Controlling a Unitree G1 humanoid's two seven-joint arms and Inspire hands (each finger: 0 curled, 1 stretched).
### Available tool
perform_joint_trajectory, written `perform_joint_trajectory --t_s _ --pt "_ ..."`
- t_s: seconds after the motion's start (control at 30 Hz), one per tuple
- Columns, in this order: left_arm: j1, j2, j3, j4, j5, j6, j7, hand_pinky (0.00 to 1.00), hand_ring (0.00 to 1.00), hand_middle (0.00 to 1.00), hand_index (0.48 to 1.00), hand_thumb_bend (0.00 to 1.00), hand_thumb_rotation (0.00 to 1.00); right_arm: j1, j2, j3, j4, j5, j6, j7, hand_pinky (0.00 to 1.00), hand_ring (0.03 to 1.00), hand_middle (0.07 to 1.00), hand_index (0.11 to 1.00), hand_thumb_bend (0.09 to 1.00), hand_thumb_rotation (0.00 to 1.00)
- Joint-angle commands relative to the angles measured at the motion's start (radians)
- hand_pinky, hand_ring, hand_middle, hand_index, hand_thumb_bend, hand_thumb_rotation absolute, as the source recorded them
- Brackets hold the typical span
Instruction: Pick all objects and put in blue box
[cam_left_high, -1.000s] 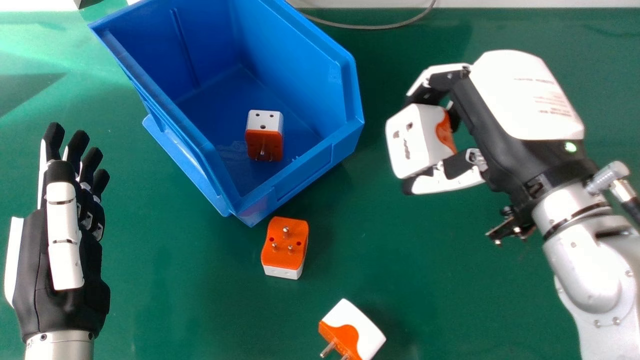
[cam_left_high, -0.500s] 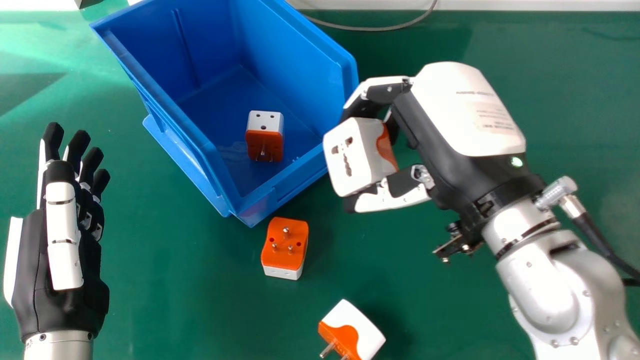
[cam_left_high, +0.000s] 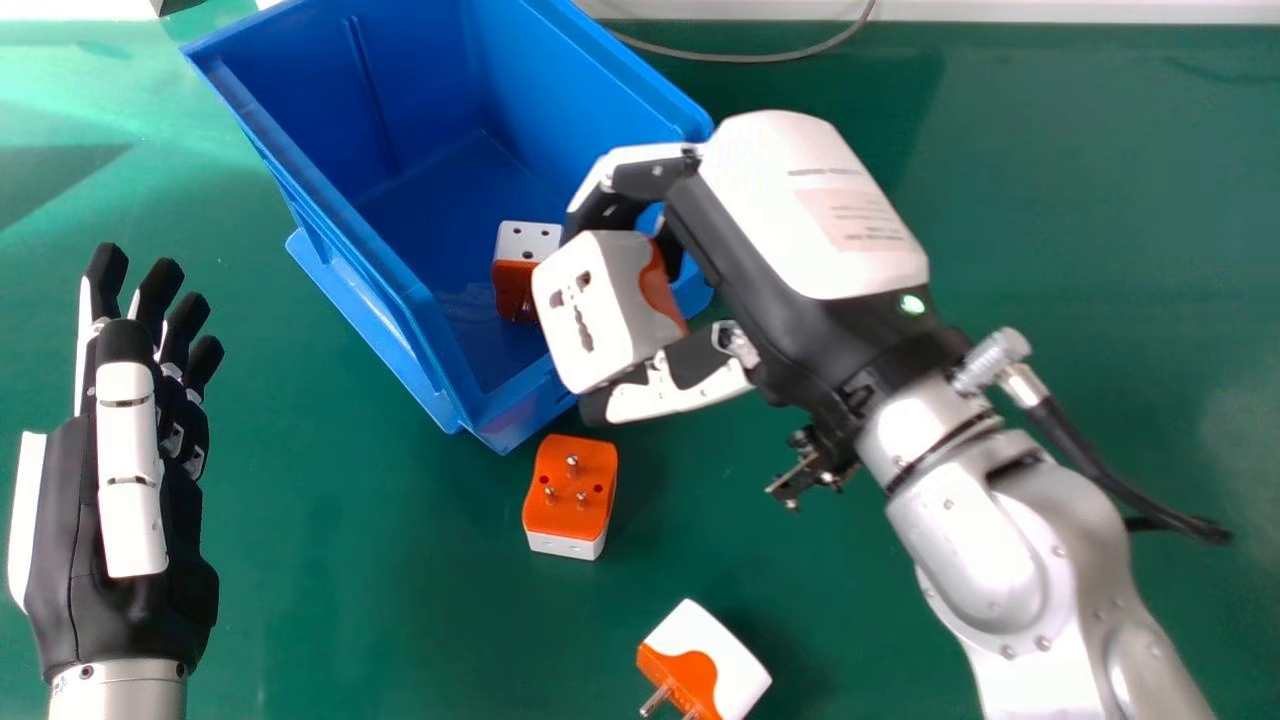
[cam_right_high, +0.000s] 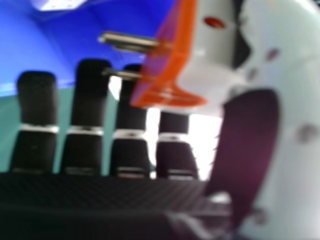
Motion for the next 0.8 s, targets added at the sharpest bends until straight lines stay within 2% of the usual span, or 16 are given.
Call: perform_joint_trajectory --t_s 0.0,0.07,0.23,0.33,0.57,0.67,0.77 --pt "0.002 0.008 0.007 -0.004 0.007 -0.026 -0.003 0.96 0.95 0.97 0.996 0.46 0.93 -0.052 0.016 0.002 0.018 0.001 -0.038 -0.039 0.30 0.428 0.523 0.535 0.488 0.00" --pt "0.003 0.008 0.007 -0.003 0.006 -0.025 -0.003 0.96 0.96 0.97 0.997 0.46 0.93 -0.079 0.023 0.005 0.055 0.004 -0.049 -0.048 0.30 0.429 0.525 0.534 0.488 0.00" --pt "0.010 0.008 0.007 -0.013 0.009 -0.013 0.004 0.96 0.96 0.97 0.996 0.47 0.93 -0.164 0.053 0.013 0.167 0.001 -0.072 -0.087 0.30 0.427 0.524 0.530 0.489 0.00" --pt "0.011 0.008 0.006 -0.012 0.003 -0.017 -0.001 0.97 0.96 0.97 0.996 0.47 0.92 -0.220 0.068 0.018 0.243 0.006 -0.094 -0.120 0.30 0.426 0.521 0.534 0.488 0.00" --pt "0.013 0.014 0.004 -0.006 -0.002 -0.020 -0.015 0.97 0.96 0.97 0.996 0.49 0.91 -0.367 0.123 0.020 0.466 0.021 -0.129 -0.211 0.30 0.420 0.518 0.537 0.488 0.00" --pt "0.011 0.012 0.003 -0.005 0.000 -0.024 -0.014 0.97 0.96 0.97 0.995 0.50 0.90 -0.440 0.143 0.026 0.569 0.015 -0.132 -0.240 0.30 0.418 0.516 0.536 0.488 0.00" --pt "0.011 0.007 0.003 -0.007 0.000 -0.023 -0.008 0.96 0.96 0.97 0.994 0.50 0.90 -0.520 0.166 0.034 0.682 0.012 -0.124 -0.256 0.30 0.417 0.517 0.538 0.487 0.00"
